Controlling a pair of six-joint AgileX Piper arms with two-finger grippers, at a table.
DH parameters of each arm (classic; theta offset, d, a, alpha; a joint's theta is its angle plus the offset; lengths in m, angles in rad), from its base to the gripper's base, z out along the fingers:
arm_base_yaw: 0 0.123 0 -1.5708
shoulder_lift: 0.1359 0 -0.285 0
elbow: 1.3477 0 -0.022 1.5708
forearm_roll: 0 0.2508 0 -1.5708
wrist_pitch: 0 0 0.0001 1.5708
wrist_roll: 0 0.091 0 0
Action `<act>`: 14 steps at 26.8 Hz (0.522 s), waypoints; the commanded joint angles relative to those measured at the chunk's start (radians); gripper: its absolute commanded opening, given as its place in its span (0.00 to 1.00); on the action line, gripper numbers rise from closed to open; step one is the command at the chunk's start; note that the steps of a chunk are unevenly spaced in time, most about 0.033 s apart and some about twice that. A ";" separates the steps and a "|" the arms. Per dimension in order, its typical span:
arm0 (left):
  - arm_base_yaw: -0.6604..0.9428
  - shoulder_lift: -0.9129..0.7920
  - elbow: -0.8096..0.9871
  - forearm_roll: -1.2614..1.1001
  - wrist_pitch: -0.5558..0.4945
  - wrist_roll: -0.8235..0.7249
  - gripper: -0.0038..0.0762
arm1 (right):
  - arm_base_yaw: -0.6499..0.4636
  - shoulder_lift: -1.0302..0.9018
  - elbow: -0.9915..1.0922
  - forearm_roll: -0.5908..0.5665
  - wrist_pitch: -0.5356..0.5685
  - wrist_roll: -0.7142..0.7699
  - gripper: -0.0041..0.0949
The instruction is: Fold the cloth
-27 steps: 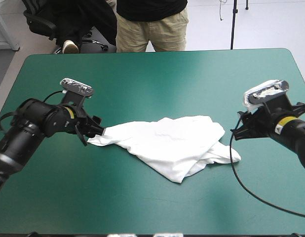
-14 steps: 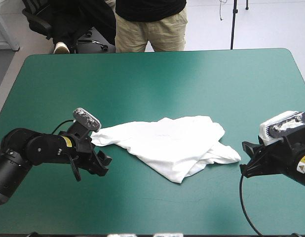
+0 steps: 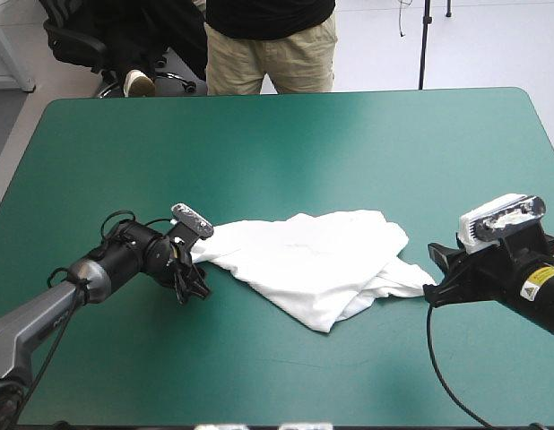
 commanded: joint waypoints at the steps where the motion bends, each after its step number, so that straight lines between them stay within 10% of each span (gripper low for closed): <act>1: -0.002 0.024 -0.049 0.047 -0.081 -0.073 0.61 | -0.005 0.021 -0.026 0.014 -0.069 -0.019 0.46; 14: 0.039 0.097 -0.087 0.030 -0.186 -0.103 0.50 | -0.005 0.057 -0.026 0.027 -0.073 -0.034 0.46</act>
